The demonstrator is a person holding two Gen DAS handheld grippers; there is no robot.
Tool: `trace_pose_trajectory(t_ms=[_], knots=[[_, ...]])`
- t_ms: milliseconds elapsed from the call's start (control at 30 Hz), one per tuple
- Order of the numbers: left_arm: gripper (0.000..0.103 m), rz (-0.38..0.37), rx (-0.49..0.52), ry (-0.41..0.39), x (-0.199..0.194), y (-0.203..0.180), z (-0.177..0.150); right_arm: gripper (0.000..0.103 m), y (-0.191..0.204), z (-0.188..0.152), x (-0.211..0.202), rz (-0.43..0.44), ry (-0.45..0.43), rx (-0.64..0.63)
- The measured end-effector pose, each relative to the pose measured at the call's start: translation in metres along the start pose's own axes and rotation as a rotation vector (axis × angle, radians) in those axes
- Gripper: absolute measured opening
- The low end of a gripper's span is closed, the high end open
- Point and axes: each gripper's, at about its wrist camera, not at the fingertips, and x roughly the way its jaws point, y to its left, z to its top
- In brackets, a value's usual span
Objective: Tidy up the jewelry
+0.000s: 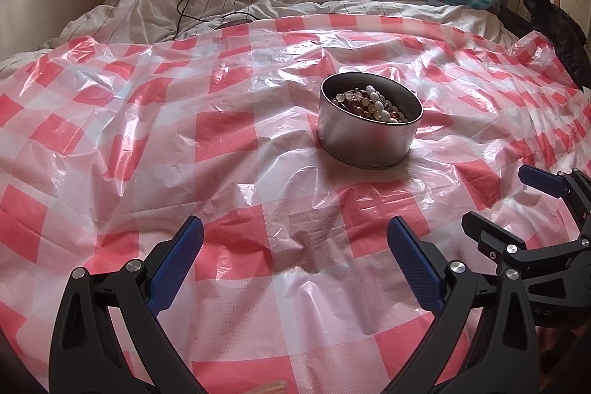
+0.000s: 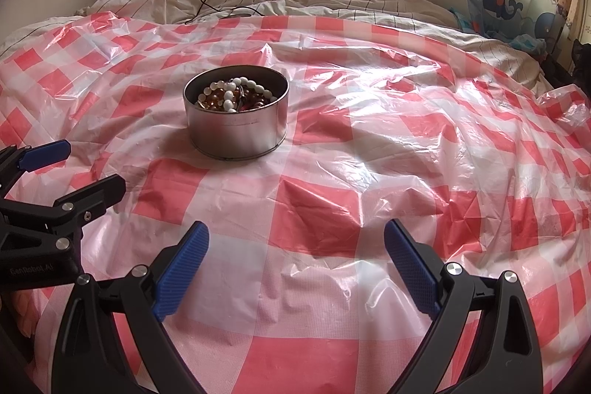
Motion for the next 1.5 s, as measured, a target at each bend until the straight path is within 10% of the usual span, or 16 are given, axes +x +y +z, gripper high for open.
trace_pose_trajectory(t_ms=[1500], knots=[[0.096, 0.008, -0.041, 0.007, 0.0011, 0.0058, 0.0015, 0.092, -0.0024, -0.0028, -0.0046, -0.004, -0.010, 0.003]])
